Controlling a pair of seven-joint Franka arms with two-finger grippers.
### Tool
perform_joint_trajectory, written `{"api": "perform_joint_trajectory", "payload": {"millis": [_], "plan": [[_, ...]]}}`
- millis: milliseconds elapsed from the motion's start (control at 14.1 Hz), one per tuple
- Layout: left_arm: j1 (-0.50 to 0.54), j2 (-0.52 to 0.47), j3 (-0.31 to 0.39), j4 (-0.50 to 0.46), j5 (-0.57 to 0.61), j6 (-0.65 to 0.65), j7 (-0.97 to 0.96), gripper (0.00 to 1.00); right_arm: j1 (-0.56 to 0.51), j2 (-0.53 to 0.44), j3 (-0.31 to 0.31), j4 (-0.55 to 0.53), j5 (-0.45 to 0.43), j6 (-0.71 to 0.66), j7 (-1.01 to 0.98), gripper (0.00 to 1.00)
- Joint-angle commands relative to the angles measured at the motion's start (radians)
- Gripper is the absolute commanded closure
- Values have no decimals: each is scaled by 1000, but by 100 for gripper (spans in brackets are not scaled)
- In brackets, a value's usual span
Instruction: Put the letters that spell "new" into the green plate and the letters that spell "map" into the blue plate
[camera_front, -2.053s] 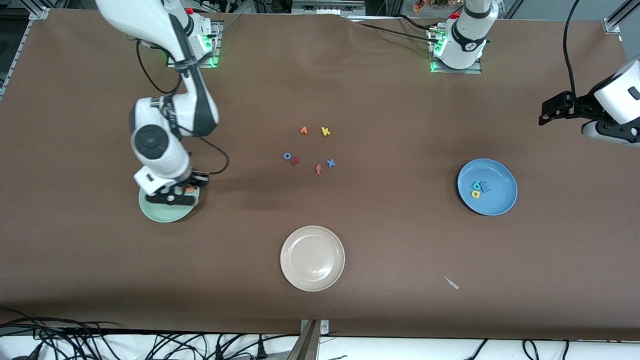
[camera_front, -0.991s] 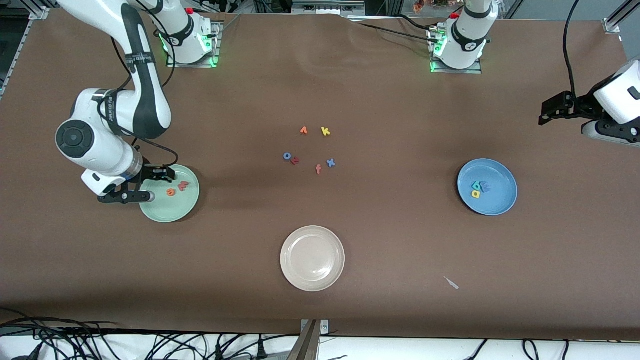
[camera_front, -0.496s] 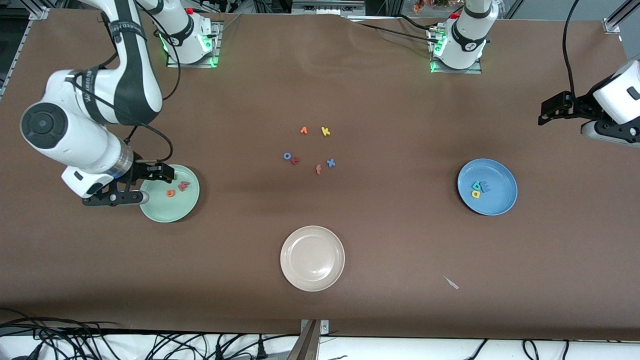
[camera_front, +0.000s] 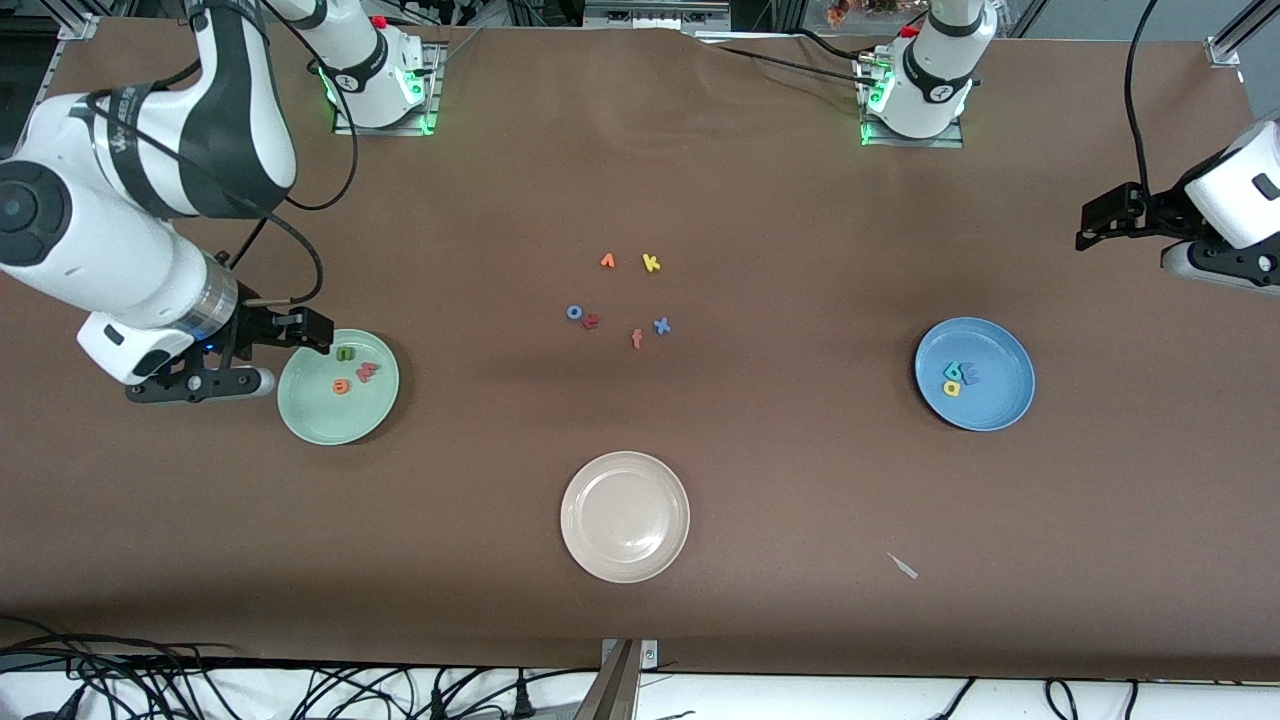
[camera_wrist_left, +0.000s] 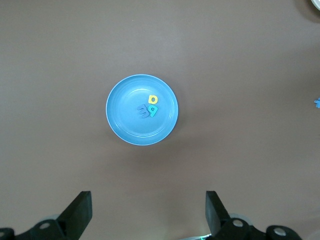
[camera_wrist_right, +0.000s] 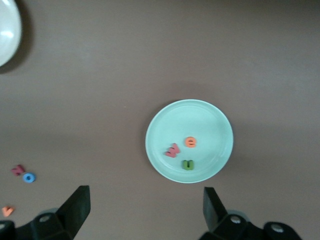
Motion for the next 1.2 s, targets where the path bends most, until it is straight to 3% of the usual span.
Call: {"api": "perform_joint_trajectory", "payload": {"millis": [0, 142, 425, 1133], "plan": [[-2, -5, -2, -6, 22, 7, 14, 0, -264, -141, 274, -35, -77, -58, 1, 0], [-2, -6, -2, -6, 22, 7, 14, 0, -357, -198, 387, -55, -149, -81, 2, 0], [-2, -6, -2, -6, 22, 7, 14, 0, -532, -269, 554, -133, -146, -81, 7, 0], [-2, -6, -2, -6, 22, 6, 14, 0, -533, -252, 559, -67, -134, -98, 18, 0]]}}
